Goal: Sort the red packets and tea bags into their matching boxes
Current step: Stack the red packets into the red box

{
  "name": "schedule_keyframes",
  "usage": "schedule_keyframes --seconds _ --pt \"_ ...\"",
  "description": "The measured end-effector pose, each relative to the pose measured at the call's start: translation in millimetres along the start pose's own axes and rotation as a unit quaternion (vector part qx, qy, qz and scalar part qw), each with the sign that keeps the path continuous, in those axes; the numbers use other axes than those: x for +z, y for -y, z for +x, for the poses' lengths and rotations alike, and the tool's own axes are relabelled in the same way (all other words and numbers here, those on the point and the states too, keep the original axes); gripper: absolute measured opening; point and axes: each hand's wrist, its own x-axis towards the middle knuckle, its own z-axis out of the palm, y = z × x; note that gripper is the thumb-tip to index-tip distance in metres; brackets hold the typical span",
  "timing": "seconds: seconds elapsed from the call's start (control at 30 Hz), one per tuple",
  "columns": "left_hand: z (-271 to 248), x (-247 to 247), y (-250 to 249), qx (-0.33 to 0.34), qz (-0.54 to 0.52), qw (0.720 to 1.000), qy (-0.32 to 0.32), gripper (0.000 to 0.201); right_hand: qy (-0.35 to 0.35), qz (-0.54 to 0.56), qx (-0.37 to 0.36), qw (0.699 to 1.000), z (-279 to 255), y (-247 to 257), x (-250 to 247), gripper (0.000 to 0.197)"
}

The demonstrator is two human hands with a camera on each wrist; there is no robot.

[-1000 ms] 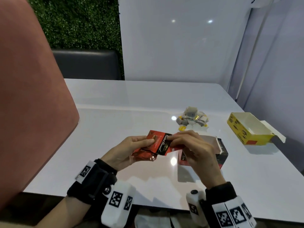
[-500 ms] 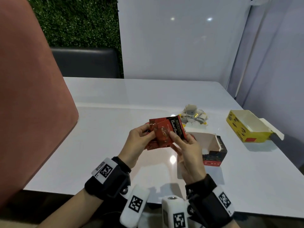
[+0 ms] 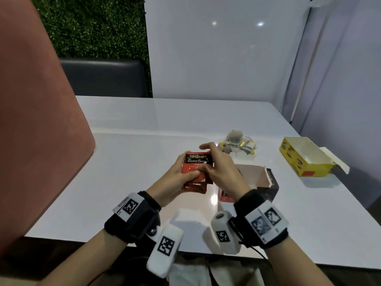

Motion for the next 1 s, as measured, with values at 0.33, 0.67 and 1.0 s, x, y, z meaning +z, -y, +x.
schedule_keyframes --seconds 0.33,0.67,1.0 --pt "7 -1 -3 -0.029 -0.027 0.999 -0.014 0.039 0.203 -0.166 -0.061 0.963 -5 -3 -5 0.1" --pt "11 5 -3 -0.033 0.005 0.999 0.012 0.048 0.14 -0.254 -0.066 0.955 -7 -10 4 0.104" --pt "36 35 -19 0.12 0.327 0.935 0.062 0.092 0.062 -0.282 -0.061 0.956 16 -11 -80 0.028"
